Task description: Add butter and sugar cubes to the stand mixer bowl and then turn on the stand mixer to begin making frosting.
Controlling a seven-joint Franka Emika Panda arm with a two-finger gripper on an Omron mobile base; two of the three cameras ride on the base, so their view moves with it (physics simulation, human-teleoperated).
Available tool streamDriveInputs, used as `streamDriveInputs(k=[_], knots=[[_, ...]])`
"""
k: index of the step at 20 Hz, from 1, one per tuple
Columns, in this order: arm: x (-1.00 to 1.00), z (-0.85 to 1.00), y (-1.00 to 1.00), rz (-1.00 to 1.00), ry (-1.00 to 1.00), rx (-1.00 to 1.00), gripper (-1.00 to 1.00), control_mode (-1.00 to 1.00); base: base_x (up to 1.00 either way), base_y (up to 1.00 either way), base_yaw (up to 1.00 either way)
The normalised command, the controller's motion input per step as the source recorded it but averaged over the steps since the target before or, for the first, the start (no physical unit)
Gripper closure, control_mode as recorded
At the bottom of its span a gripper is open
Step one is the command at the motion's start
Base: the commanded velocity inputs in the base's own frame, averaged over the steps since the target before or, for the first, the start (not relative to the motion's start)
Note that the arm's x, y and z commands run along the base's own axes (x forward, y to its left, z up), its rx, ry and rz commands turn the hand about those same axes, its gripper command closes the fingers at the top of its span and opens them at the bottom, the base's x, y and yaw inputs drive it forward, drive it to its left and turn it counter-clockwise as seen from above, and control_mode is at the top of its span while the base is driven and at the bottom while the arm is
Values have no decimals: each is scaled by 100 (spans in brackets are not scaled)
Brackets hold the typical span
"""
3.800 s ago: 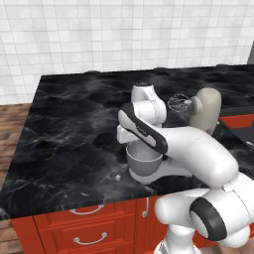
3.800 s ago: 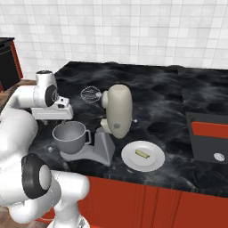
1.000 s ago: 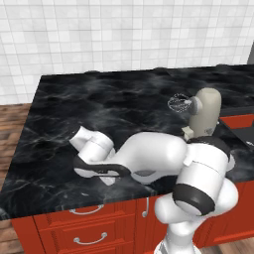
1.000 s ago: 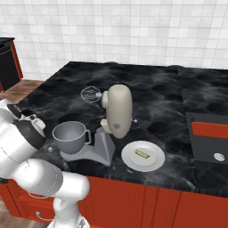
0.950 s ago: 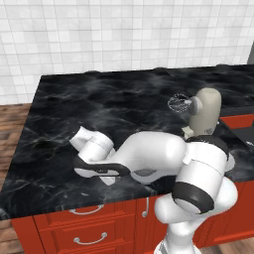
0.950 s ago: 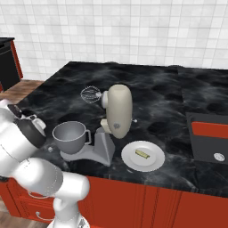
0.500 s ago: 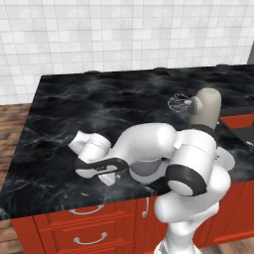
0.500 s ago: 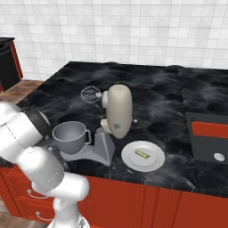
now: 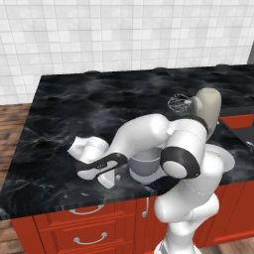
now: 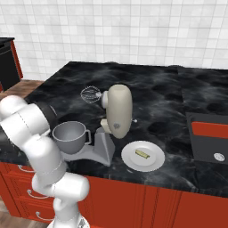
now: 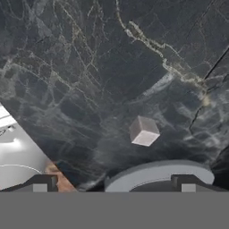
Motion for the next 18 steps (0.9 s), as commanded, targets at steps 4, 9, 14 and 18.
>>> streamDriveInputs(k=[4,9,14,18], knots=[[17,-16,0,0,4,-4,-100,-100,0,0,0],[18,-19,0,0,9,-5,-100,-100,0,0,0],[17,-16,0,0,9,-4,-100,-100,0,0,0],[11,-16,0,0,6,-5,-100,-100,0,0,0]])
